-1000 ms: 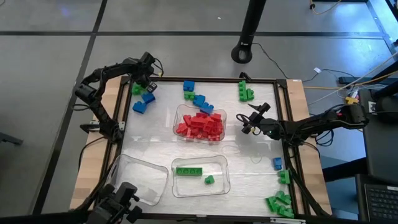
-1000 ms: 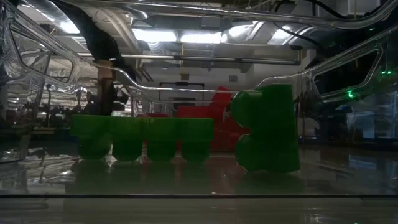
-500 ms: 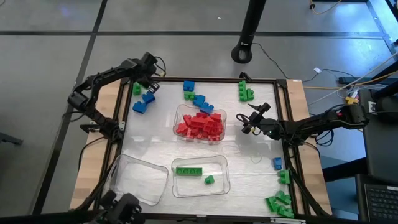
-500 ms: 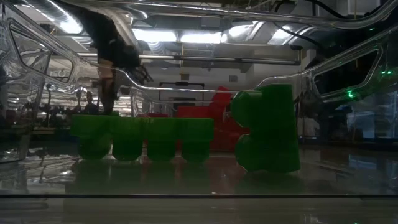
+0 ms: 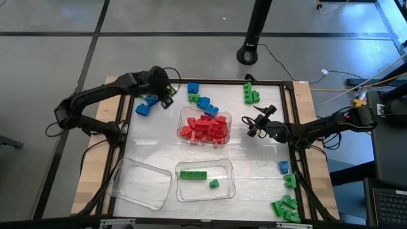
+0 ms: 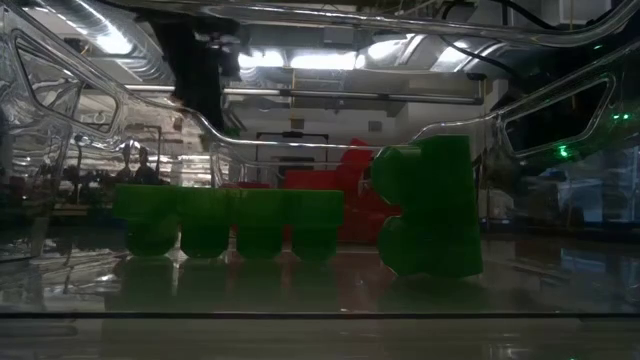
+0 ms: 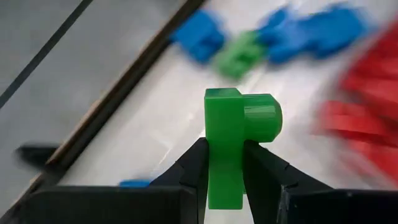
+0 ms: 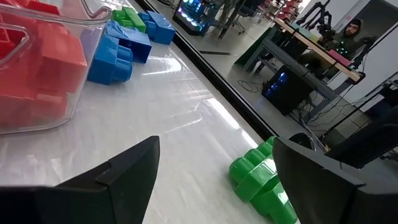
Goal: Sort blocks
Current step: Put the green game piece into the bottom right transparent bin
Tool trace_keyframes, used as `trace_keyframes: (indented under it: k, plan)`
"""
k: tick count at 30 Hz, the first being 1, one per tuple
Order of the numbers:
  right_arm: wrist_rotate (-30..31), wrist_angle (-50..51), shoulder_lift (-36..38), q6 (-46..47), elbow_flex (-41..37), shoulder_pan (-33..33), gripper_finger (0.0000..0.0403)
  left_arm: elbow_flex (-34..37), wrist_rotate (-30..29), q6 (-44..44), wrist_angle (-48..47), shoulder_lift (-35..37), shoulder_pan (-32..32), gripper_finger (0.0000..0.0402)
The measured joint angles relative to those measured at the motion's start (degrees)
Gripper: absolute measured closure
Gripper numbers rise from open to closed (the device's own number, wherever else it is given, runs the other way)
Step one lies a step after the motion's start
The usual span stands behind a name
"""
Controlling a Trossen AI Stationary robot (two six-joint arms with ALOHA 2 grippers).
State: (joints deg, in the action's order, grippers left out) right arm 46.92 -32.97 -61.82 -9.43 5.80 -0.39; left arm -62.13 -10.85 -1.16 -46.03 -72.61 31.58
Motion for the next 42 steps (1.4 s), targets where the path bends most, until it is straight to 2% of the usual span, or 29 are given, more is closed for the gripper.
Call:
trace_keyframes:
  k: [9,17,23,31,42]
  plan:
    - [-1.0,-0.3,0.0,0.1,0.0,0.0,0.0091,0.0,2.1,-4.3,1.8,1.4,-18.0,0.0331]
    - [-1.5,-0.6,0.0,0.2,0.0,0.0,0.0091,0.0,6.1,-8.1,12.4,1.4,-31.1,0.0331]
    - [-3.0,-1.1,0.0,0.2,0.0,0.0,0.0091,0.0,6.4,-11.5,19.7,1.1,-39.3,0.0331]
    - [-4.5,-1.8,0.0,0.2,0.0,0.0,0.0091,0.0,6.4,-12.4,27.7,-5.0,-47.3,0.0331]
    - [-10.5,-3.9,0.0,0.1,0.0,0.0,0.0091,0.0,8.3,-16.3,35.1,-15.7,-52.8,0.0331]
